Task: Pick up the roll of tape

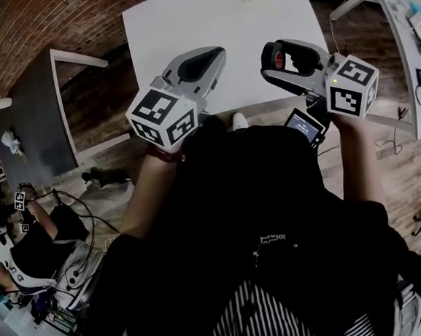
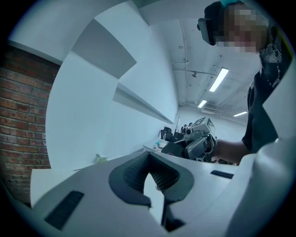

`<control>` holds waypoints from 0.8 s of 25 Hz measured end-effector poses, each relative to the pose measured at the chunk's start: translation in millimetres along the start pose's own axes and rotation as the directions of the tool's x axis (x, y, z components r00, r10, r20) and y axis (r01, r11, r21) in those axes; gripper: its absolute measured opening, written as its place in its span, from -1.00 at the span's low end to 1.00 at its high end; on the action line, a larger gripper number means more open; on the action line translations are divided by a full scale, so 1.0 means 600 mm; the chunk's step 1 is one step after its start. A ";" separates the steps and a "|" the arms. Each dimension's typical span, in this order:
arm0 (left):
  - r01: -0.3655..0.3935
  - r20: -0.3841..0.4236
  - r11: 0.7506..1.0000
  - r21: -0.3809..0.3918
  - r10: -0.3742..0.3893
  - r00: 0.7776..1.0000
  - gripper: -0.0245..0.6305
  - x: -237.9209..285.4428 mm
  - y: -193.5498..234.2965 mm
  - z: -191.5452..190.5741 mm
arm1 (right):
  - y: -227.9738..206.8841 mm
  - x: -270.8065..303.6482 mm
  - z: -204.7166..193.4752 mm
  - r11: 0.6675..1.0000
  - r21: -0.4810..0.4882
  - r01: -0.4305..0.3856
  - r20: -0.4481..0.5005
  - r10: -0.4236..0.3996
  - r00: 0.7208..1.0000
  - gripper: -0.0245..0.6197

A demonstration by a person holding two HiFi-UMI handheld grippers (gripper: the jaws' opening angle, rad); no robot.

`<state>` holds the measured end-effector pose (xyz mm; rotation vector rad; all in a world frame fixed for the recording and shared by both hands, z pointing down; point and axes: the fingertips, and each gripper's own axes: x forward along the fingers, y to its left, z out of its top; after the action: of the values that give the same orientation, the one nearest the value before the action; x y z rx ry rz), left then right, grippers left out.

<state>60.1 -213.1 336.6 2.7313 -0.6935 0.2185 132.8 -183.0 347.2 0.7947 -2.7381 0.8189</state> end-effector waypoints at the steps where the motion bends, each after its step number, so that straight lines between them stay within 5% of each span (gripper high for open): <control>1: 0.005 0.001 1.000 0.001 -0.005 1.000 -0.92 -0.002 0.000 0.001 | 0.011 0.004 0.007 1.000 -0.007 -0.019 0.012 0.020 1.000 0.16; 5: 0.013 0.013 1.000 0.005 -0.013 1.000 -0.92 -0.003 0.000 0.009 | 0.037 0.009 0.030 0.996 -0.007 -0.093 0.072 0.094 0.993 0.16; 20: -0.022 0.053 1.000 -0.009 0.023 0.998 -0.92 -0.022 -0.005 0.018 | 0.044 0.009 0.037 0.997 -0.028 -0.072 0.071 0.074 0.995 0.16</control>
<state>50.7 -208.4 322.7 2.7311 -0.7379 0.1483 113.6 -179.1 318.3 0.7368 -2.8505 0.7819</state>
